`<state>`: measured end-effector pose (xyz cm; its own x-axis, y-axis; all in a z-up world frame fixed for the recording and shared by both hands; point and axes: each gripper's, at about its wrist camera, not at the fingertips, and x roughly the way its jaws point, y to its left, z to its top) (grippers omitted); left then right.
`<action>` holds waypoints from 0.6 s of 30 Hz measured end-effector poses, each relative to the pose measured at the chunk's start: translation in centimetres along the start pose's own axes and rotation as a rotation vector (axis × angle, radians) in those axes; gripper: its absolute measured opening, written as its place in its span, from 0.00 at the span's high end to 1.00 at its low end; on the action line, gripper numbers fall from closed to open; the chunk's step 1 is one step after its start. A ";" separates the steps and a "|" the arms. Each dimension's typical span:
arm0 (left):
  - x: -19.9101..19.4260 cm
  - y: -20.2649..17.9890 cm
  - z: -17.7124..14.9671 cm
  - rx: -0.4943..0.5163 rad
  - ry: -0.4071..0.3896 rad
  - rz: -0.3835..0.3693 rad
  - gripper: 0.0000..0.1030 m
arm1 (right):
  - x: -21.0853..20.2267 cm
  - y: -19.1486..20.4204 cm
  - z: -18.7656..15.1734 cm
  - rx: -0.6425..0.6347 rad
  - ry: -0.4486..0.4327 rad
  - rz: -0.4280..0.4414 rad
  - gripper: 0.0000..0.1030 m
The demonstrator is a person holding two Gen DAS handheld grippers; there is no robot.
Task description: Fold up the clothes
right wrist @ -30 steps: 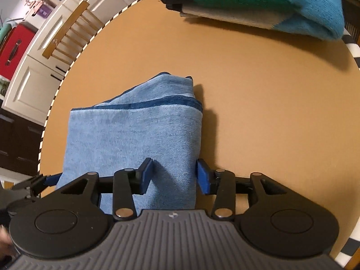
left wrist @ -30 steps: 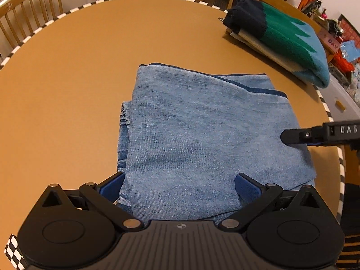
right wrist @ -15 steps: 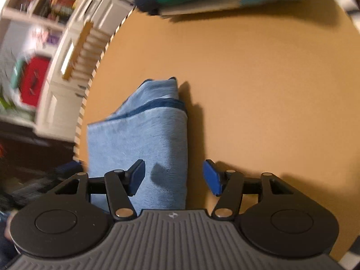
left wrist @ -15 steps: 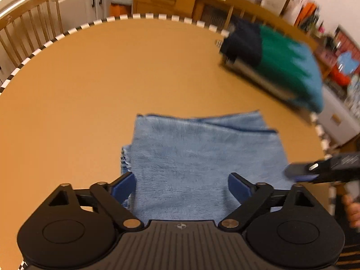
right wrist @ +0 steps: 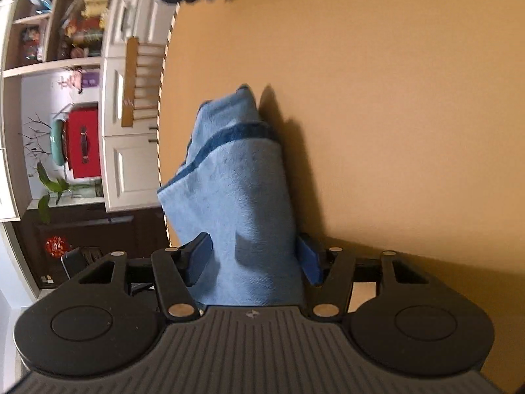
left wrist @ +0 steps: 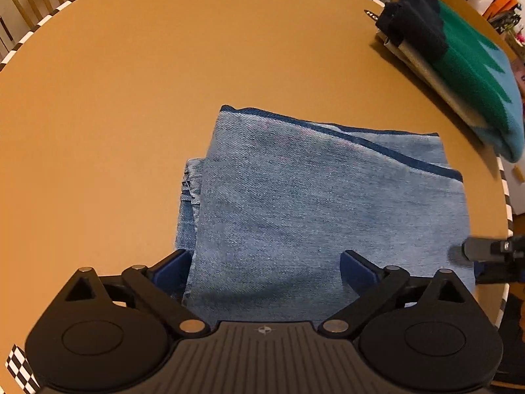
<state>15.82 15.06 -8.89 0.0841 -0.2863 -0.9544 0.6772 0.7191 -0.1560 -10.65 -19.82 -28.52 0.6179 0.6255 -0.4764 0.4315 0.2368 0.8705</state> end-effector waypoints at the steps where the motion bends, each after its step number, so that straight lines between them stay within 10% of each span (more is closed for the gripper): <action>1: 0.1 0.1 0.0 0.000 0.003 -0.004 0.01 | 0.2 0.2 0.1 -0.005 0.005 0.001 0.37; 9: 0.2 0.7 0.0 -0.001 0.019 -0.005 0.00 | 2.2 3.0 -0.1 -0.088 0.013 -0.017 0.05; 12: 0.2 1.1 -0.1 -0.012 0.017 -0.007 0.00 | 2.2 4.0 -0.6 -0.160 -0.011 -0.097 0.23; 14: 0.2 1.3 -0.3 -0.010 0.013 -0.009 0.00 | 1.5 3.2 -0.4 -0.138 -0.011 -0.153 0.67; 18: 0.1 1.6 -0.6 -0.007 0.008 -0.012 0.00 | 1.0 1.7 -0.6 -0.127 -0.018 -0.112 0.70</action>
<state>16.47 16.55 -9.41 0.0704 -0.2899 -0.9545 0.6728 0.7202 -0.1691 -9.70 -18.38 -27.44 0.5827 0.5772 -0.5721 0.4121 0.3968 0.8202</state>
